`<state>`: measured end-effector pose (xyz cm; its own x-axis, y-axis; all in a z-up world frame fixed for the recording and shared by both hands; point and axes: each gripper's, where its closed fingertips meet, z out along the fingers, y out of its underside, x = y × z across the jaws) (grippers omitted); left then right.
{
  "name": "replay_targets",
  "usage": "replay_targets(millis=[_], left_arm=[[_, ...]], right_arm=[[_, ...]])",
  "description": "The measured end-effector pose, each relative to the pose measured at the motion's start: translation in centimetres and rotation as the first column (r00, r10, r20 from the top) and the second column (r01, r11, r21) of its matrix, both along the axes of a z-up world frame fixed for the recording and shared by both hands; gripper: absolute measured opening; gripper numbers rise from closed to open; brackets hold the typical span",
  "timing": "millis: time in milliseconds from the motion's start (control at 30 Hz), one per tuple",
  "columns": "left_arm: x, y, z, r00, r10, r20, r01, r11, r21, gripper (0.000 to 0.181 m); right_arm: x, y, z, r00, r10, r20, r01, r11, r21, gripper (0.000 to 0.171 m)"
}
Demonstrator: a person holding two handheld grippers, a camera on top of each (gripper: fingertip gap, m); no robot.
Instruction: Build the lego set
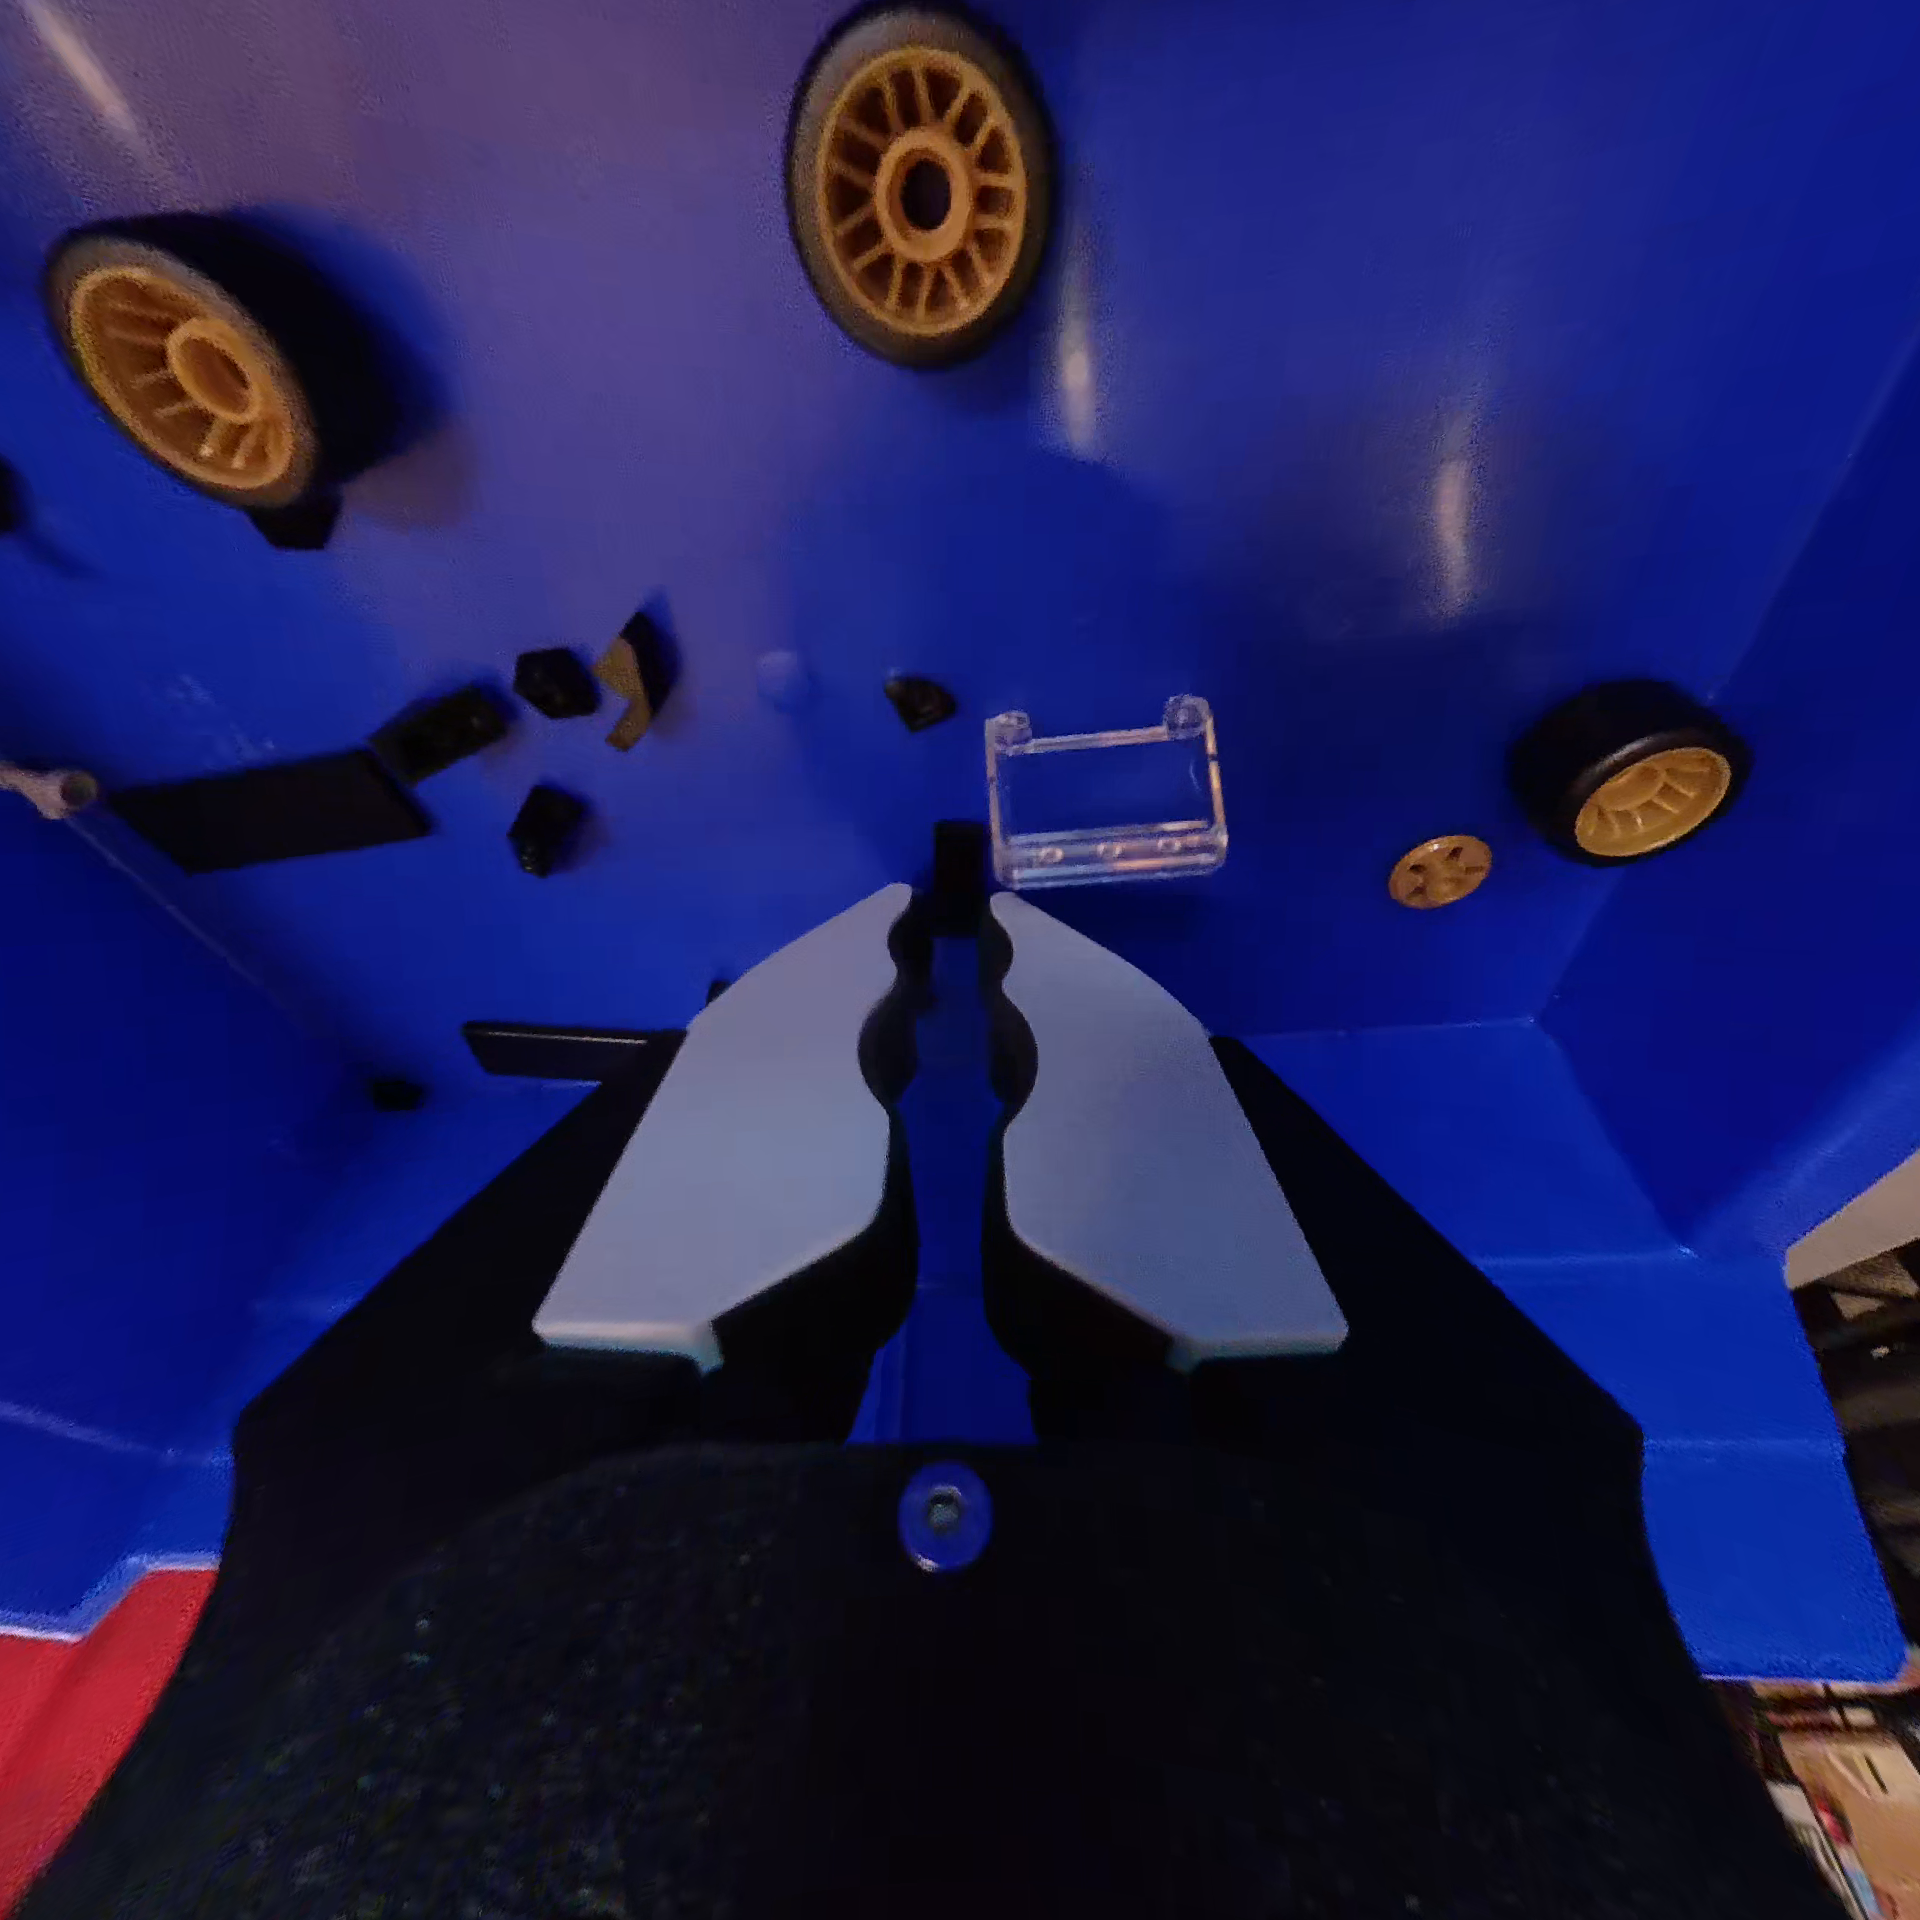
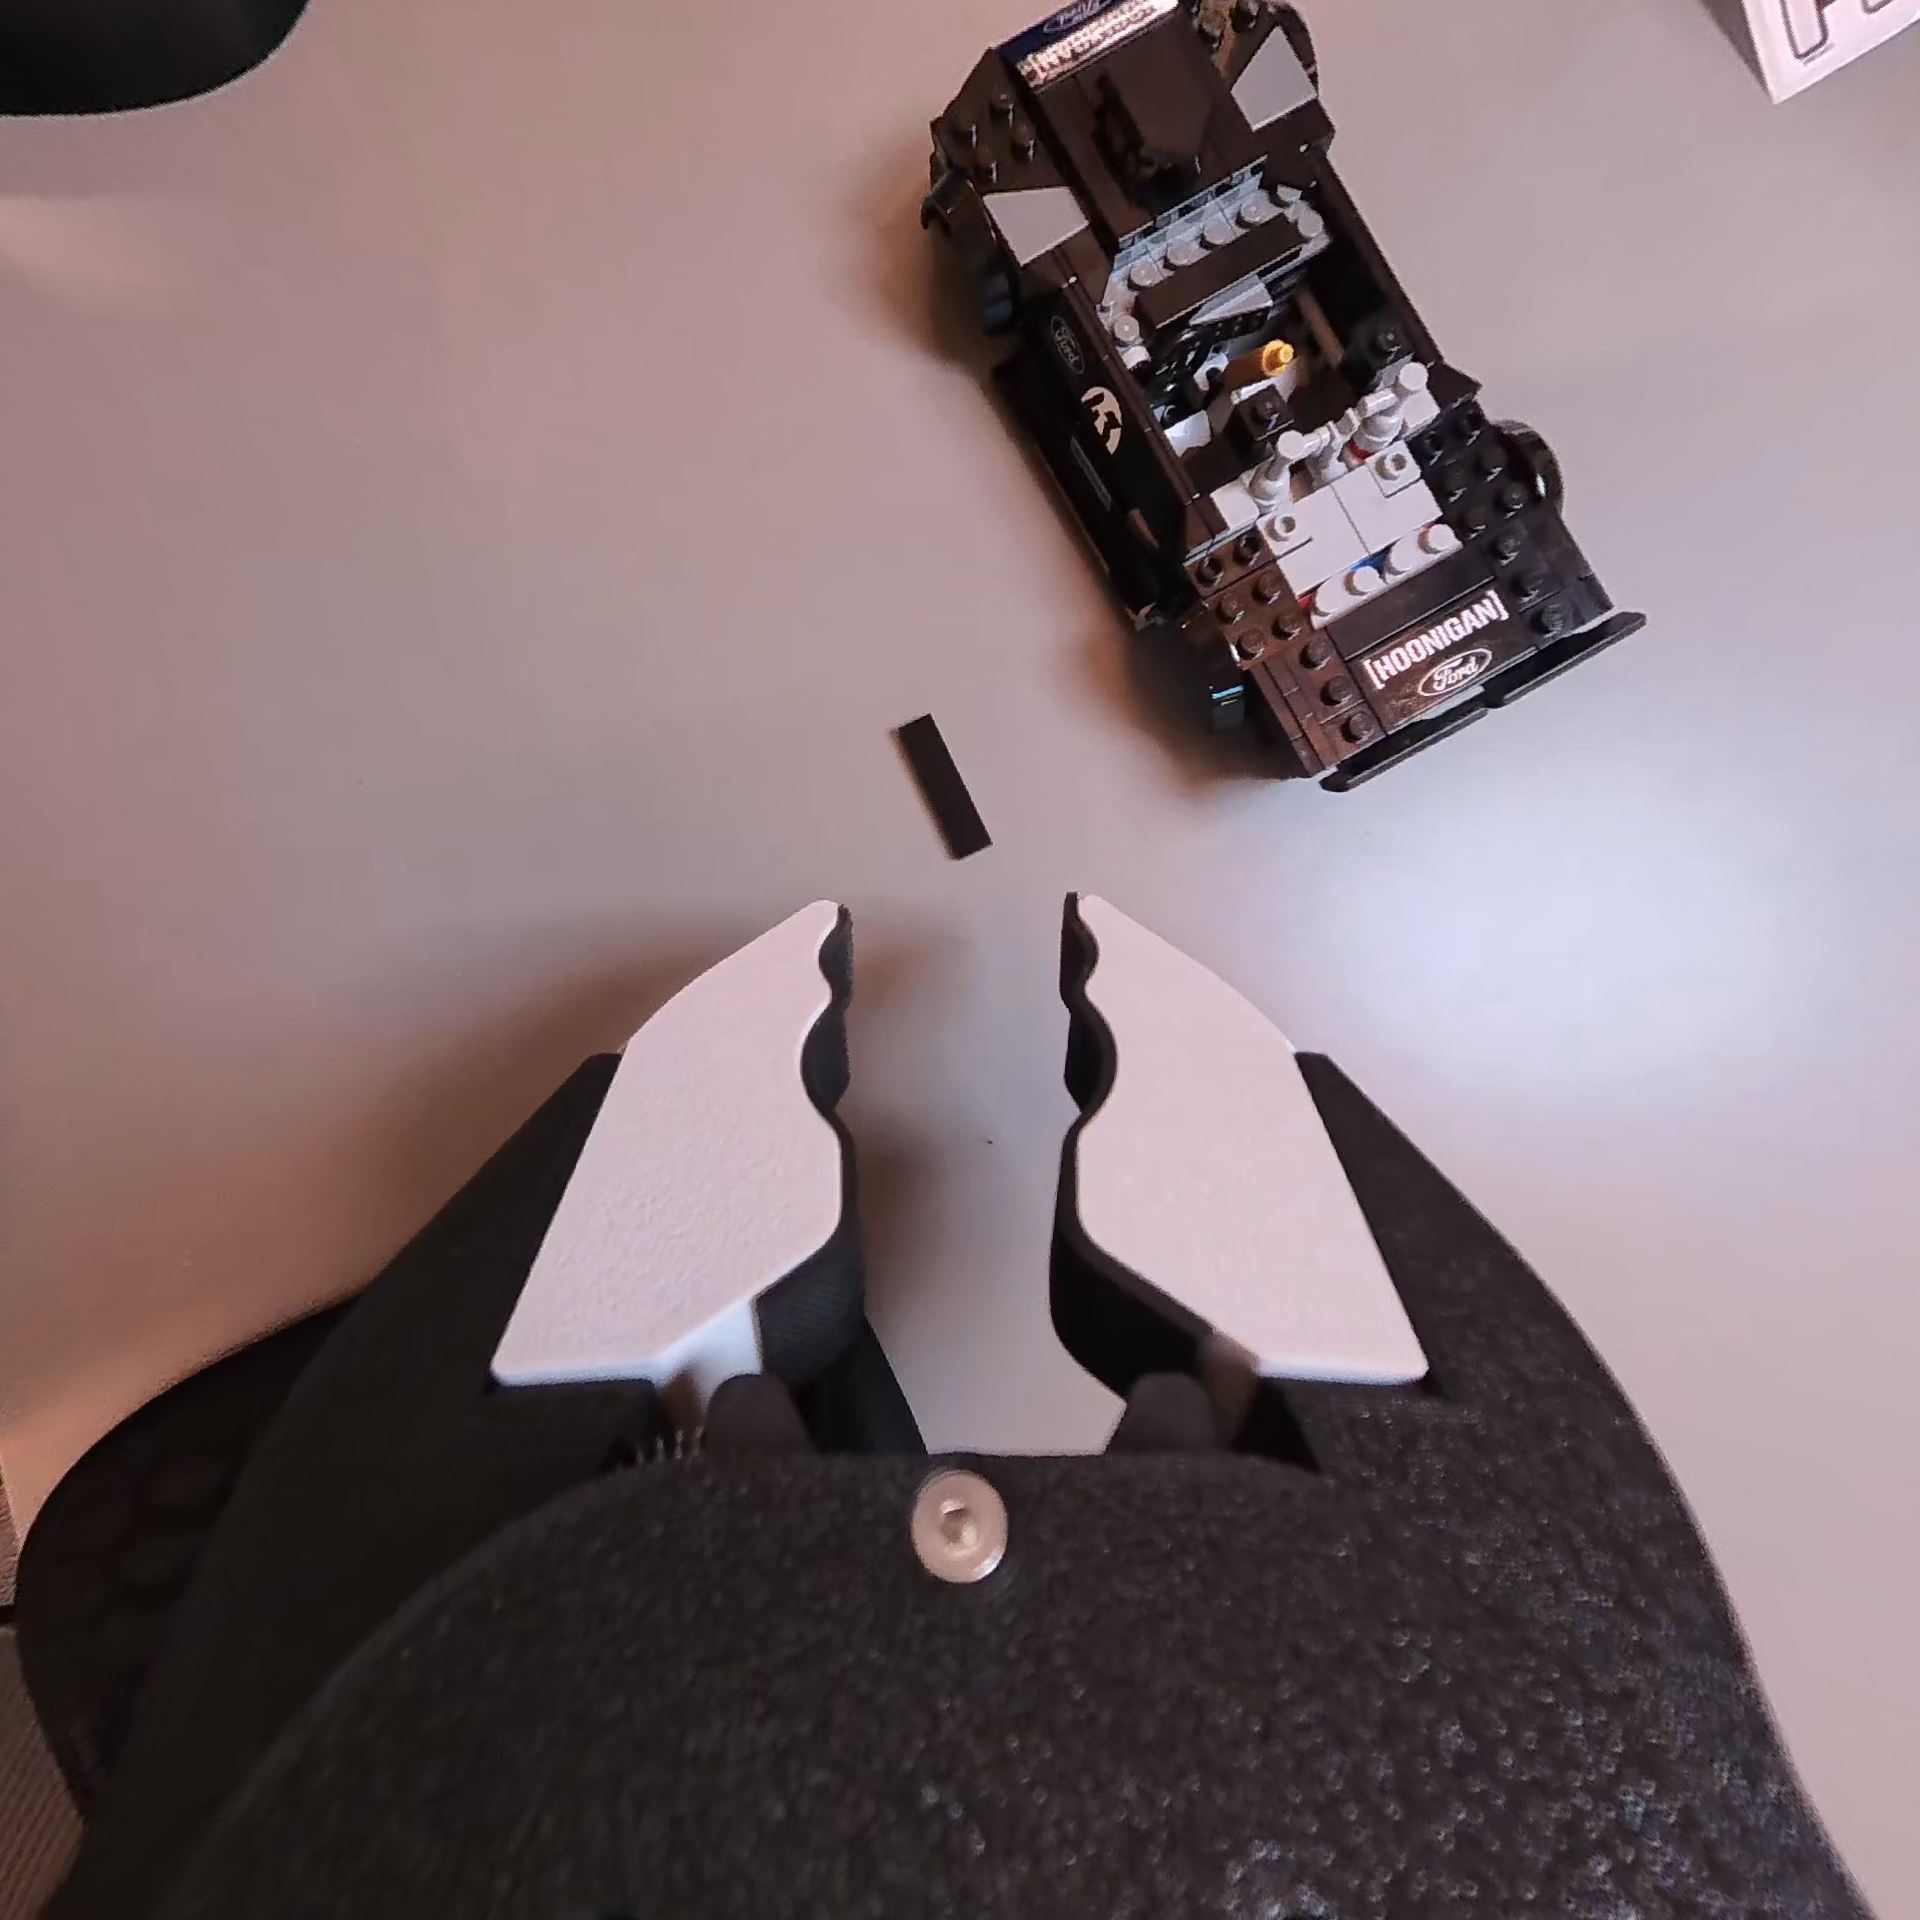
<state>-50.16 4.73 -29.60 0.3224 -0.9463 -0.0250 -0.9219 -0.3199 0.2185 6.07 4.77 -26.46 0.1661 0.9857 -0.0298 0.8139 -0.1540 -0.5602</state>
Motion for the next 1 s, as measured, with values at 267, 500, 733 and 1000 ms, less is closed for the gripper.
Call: replay_targets(millis=[267,500,733,1000], left_arm=[[1.5,1.6,7.6,0.999,-0.029,0.045,0.011,0.934,0.358,0.008],[21.9,-1.8,12.9,0.924,-0.169,0.342,0.002,0.899,0.438,0.008],[42.8,-6.3,4.7,0.803,-0.289,0.521,0.223,0.957,0.188,0.008],[52.3,-2.9,0.2,0.793,-0.238,0.561,0.202,0.971,0.126,0.008]], right_arm=[[0.8,0.5,1.6,0.996,-0.043,-0.073,0.046,0.998,0.041,0.036],[1.6,0.8,1.3,0.991,-0.081,-0.11,0.087,0.995,0.054,0.037],[2.0,-0.2,-0.6,0.996,-0.049,-0.078,0.054,0.996,0.066,0.036],[2.7,-1.1,-0.6,0.992,-0.012,-0.124,0.02,0.997,0.068,0.035]])
